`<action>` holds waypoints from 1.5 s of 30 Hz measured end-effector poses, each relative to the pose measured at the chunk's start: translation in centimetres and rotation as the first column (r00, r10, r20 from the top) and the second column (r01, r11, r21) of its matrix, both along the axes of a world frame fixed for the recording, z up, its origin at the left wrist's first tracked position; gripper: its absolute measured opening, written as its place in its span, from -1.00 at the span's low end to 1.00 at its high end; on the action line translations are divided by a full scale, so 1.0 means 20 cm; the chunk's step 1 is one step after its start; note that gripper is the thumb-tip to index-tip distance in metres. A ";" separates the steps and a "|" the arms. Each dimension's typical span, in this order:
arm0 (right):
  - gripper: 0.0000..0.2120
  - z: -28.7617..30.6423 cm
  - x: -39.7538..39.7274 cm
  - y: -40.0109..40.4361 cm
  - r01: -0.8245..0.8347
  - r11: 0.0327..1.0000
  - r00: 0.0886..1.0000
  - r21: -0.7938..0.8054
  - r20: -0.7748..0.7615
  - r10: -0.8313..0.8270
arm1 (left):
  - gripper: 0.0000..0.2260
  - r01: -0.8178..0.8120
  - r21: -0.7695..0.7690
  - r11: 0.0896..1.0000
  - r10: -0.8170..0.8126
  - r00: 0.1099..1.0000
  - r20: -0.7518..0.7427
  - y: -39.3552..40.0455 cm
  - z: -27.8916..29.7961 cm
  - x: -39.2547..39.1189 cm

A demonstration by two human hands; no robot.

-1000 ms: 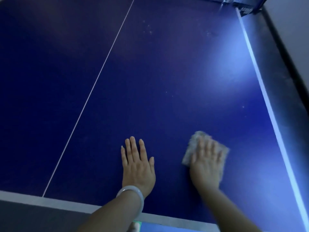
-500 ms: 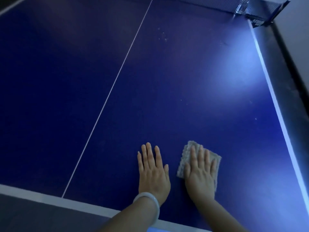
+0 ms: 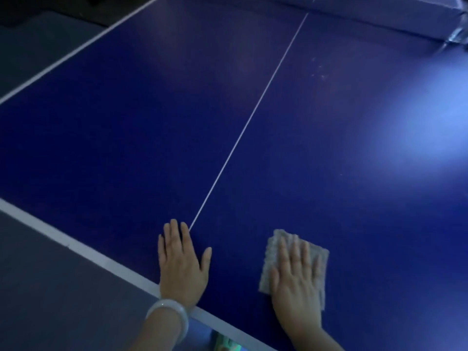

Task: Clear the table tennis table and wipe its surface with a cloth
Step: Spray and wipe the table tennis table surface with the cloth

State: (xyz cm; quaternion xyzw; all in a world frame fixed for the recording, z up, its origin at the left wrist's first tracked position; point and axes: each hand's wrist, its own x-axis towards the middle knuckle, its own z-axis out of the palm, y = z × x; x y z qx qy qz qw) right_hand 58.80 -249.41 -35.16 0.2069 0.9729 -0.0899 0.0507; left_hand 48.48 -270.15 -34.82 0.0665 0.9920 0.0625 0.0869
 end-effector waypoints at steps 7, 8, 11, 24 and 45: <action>-0.50 0.02 -0.23 0.23 0.159 0.987 0.982 0.016 0.100 -0.160 | -0.29 0.023 -0.050 0.998 -0.024 1.000 -0.009 0.01 -0.02 0.00; -0.48 0.04 -0.23 0.20 0.233 0.972 0.965 -0.014 0.124 -0.230 | -0.30 0.024 -0.040 0.999 -0.024 1.000 -0.004 0.01 -0.01 0.00; -0.43 0.04 -0.17 -0.05 -0.083 0.997 0.991 0.008 0.106 0.082 | -0.31 0.013 -0.006 1.000 -0.013 1.000 0.022 0.01 0.00 0.00; -0.44 0.04 -1.08 0.14 -0.055 0.998 0.976 -0.022 0.208 0.059 | -0.35 0.020 0.032 0.999 -0.020 1.000 -0.004 0.00 -0.01 0.00; -0.43 0.06 0.16 0.07 0.316 0.948 0.936 0.017 0.155 -0.315 | -0.33 0.039 0.000 0.999 -0.039 0.999 -0.009 0.00 -0.04 0.00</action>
